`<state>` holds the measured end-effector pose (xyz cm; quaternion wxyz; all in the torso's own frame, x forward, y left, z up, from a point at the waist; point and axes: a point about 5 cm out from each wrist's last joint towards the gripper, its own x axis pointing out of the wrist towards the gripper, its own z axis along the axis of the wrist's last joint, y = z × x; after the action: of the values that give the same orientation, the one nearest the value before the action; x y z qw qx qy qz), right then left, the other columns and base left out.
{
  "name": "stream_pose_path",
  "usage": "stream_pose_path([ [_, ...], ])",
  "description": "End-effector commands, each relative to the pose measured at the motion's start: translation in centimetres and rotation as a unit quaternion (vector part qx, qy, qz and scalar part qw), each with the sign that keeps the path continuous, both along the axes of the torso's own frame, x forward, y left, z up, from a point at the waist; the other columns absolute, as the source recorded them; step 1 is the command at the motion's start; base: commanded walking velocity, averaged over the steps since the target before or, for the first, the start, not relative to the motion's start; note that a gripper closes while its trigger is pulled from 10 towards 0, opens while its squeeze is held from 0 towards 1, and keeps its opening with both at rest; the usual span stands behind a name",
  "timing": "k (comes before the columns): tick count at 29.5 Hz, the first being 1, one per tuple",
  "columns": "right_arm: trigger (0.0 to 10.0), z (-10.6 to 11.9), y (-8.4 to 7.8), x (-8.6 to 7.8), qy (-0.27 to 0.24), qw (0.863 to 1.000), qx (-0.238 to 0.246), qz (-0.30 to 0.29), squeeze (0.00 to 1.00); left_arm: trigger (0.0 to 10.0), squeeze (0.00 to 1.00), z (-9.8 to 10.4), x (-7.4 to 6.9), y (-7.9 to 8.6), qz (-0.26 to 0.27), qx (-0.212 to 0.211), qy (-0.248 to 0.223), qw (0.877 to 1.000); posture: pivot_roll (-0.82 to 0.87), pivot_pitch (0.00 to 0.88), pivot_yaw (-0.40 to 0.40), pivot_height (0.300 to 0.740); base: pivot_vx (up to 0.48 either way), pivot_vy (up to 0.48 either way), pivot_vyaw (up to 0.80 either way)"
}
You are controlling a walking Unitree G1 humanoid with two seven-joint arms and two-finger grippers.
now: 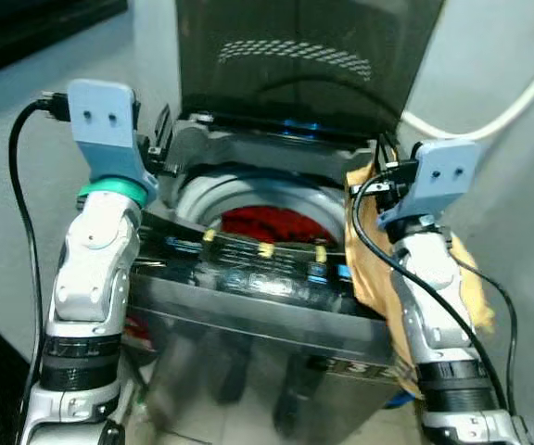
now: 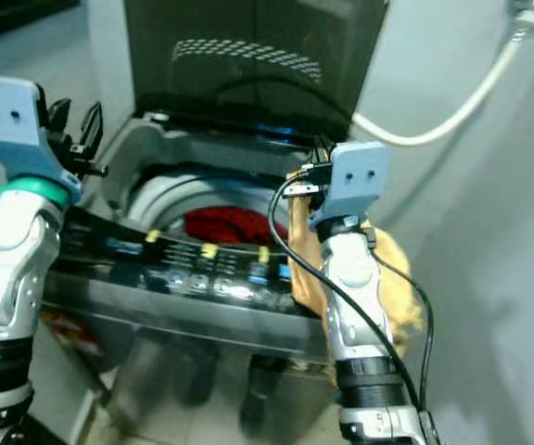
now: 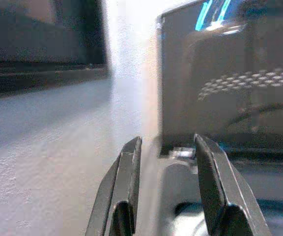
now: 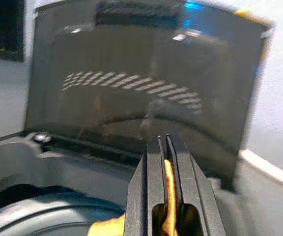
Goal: Clothes washing
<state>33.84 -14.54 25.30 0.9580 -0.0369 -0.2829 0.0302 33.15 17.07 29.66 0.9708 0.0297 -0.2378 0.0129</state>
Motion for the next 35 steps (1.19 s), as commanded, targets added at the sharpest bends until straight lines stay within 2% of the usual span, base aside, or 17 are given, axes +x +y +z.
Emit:
stream_pose_path([
  [1, 10.0, -0.1, -0.4, -0.1, 0.001, 1.0, 0.001, -0.005, 0.0, 10.0, 0.0, -0.2, 0.1, -0.3, -0.001, 0.008, 0.006, 1.0, 0.11, 0.0, -0.013, 0.74, 0.0, 0.0, 0.0],
  [20, 10.0, -0.2, -0.4, -0.1, 0.002, 1.0, -0.001, -0.007, 0.0, 10.0, 0.0, -0.3, 0.0, -1.0, -0.031, 0.022, 0.009, 0.999, 0.11, 0.0, -0.013, 0.74, 0.0, 0.0, 0.0],
  [22, 10.0, -0.1, -0.4, -0.1, 0.001, 1.0, -0.006, -0.005, 0.0, 10.0, 0.0, -0.1, 0.0, -1.2, -0.046, 0.03, 0.005, 0.998, 0.11, 0.0, -0.013, 0.74, 0.0, 0.0, 0.0],
  [24, 10.0, 0.8, 0.0, -0.3, -0.014, 0.999, -0.027, 0.019, 0.0, 10.0, 0.0, 0.5, -0.4, -1.9, -0.095, 0.061, -0.008, 0.994, 0.11, 0.0, -0.012, 0.74, 0.0, 0.0, 0.0],
  [25, 10.0, 0.8, 0.0, -0.3, -0.014, 0.999, -0.027, 0.019, 0.0, 10.0, 0.0, 0.5, -0.4, -1.9, -0.095, 0.061, -0.008, 0.994, 0.11, 0.0, -0.012, 0.74, 0.0, 0.0, 0.0],
  [26, 10.0, 1.8, 0.3, -0.5, -0.031, 0.998, -0.041, 0.04, 0.0, 10.0, 0.0, 0.8, -0.8, -2.4, -0.142, 0.081, -0.011, 0.986, 0.11, 0.0, -0.011, 0.74, 0.0, 0.0, 0.0],
  [28, 10.0, 1.8, 0.3, -0.5, -0.031, 0.998, -0.041, 0.04, 0.0, 10.0, 0.0, 0.8, -0.8, -2.4, -0.142, 0.081, -0.011, 0.986, 0.11, 0.0, -0.011, 0.74, 0.0, 0.0, 0.0],
  [30, 10.0, 4.8, 0.7, -1.1, -0.075, 0.993, -0.054, 0.07, 0.0, 10.0, 0.0, 1.0, -2.3, -3.6, -0.254, 0.123, -0.009, 0.959, 0.11, 0.0, -0.012, 0.74, 0.0, 0.0, 0.0],
  [31, 10.0, 5.7, 0.8, -1.3, -0.089, 0.992, -0.055, 0.077, 0.0, 10.0, 0.0, 0.9, -2.8, -3.9, -0.288, 0.133, -0.005, 0.949, 0.11, 0.0, -0.012, 0.74, 0.0, 0.0, 0.0],
  [32, 10.0, 7.7, 0.6, -1.7, -0.117, 0.989, -0.04, 0.084, 0.0, 10.0, 0.0, 0.7, -3.6, -3.9, -0.335, 0.144, 0.005, 0.931, 0.1, 0.0, -0.011, 0.74, 0.0, 0.0, 0.0],
  [34, 10.0, 10.3, 0.4, -2.1, -0.153, 0.983, -0.023, 0.096, 0.0, 10.0, 0.0, 0.4, -4.4, -4.0, -0.395, 0.148, 0.021, 0.907, 0.1, 0.0, -0.006, 0.74, 0.0, 0.0, 0.0],
  [35, 10.0, 11.1, 0.4, -2.3, -0.164, 0.981, -0.019, 0.101, 0.0, 10.0, 0.0, 0.3, -4.6, -4.1, -0.413, 0.145, 0.027, 0.898, 0.1, 0.0, -0.006, 0.74, 0.0, 0.0, 0.0],
])
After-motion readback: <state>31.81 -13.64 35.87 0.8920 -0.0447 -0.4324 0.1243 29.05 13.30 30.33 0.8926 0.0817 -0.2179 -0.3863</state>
